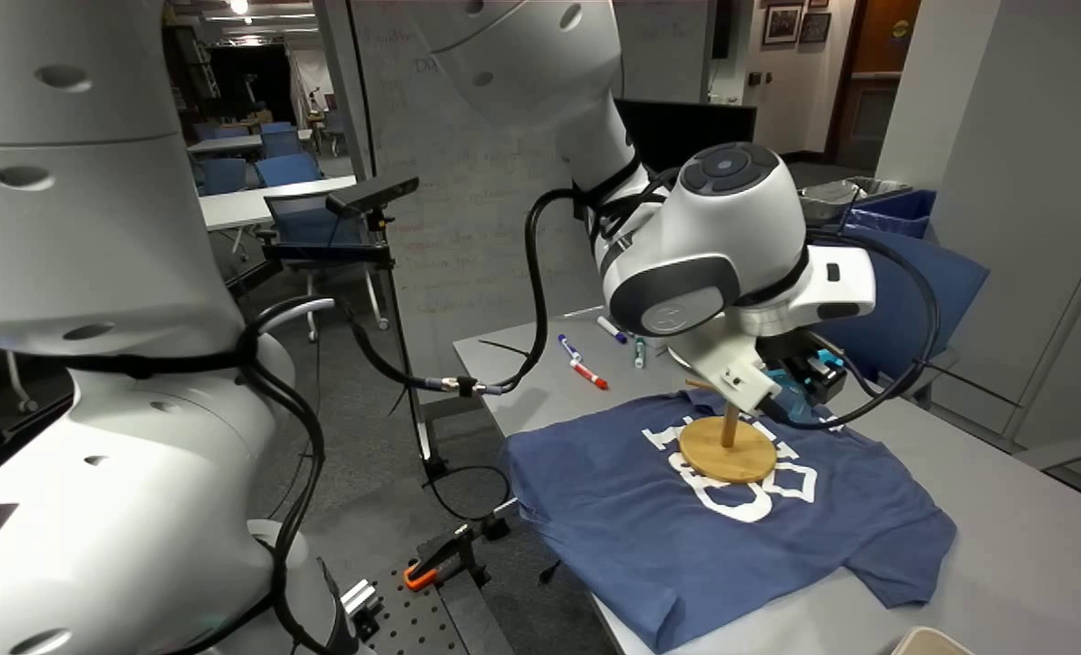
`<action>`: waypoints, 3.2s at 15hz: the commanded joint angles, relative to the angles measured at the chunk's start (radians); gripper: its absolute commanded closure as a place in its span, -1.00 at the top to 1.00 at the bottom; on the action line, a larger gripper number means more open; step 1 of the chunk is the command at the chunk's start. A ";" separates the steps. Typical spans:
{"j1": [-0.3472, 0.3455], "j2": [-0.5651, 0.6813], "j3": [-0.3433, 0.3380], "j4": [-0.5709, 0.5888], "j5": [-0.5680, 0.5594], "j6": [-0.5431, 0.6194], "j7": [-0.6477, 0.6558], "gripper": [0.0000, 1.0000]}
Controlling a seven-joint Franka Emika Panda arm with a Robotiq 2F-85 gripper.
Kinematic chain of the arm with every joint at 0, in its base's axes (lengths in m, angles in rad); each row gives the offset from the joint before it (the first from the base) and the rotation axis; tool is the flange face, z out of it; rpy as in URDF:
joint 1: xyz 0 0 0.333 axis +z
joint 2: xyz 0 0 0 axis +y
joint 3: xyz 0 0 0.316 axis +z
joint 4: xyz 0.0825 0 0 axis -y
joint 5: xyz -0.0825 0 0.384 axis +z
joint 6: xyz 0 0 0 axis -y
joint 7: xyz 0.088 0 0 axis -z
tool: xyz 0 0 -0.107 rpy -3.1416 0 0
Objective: Hang the peg on the stand
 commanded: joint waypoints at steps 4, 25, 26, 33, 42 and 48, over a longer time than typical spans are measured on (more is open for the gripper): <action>-0.185 0.011 0.220 0.063 0.233 -0.037 -0.184 -0.34; -0.318 0.001 0.254 0.114 0.435 -0.293 -0.244 -0.34; -0.327 0.000 0.256 0.124 0.472 -0.320 -0.258 -0.34; -0.341 0.010 0.245 0.170 0.643 -0.484 -0.342 -0.34; 0.004 -0.020 -0.119 0.155 0.701 -0.675 -0.369 -0.34; 0.218 -0.005 -0.332 0.163 0.728 -0.669 -0.396 -0.34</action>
